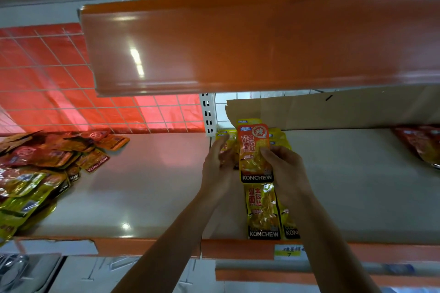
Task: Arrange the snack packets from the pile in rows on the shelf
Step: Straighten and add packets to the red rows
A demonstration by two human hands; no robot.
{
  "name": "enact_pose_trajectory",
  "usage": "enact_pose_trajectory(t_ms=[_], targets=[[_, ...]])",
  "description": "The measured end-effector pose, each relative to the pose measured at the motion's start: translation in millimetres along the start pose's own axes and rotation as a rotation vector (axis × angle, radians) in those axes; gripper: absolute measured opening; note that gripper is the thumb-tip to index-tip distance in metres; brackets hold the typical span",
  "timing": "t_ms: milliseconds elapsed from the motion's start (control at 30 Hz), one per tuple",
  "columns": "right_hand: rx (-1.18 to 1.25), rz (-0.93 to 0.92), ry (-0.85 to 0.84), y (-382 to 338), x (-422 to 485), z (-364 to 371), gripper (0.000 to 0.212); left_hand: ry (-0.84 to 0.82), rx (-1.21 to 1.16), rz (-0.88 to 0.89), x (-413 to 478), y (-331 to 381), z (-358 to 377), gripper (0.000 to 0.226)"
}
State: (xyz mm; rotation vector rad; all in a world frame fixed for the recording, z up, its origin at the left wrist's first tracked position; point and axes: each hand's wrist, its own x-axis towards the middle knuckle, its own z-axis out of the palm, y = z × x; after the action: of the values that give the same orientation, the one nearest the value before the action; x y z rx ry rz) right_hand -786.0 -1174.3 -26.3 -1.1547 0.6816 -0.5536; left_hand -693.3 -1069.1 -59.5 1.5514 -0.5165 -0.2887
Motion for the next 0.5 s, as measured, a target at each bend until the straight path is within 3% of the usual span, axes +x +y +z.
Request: enact_pose_trajectory(t_ms=[100,233,367,500], targets=[[-0.042,0.008,-0.046,2,0,-3,0.007,-0.016,-0.233,-0.225,-1,10,6,0.025],[-0.152,-0.028,-0.063,9,0,-3,0.009,-0.015,-0.319,-0.275,-1,14,9,0.019],[-0.238,-0.088,0.0,6,3,-10,0.01,0.131,-0.26,-0.293,4,7,-1,0.015],[-0.189,-0.099,0.082,-1,8,-24,0.007,0.187,0.087,-0.304,14,-16,-22,0.01]])
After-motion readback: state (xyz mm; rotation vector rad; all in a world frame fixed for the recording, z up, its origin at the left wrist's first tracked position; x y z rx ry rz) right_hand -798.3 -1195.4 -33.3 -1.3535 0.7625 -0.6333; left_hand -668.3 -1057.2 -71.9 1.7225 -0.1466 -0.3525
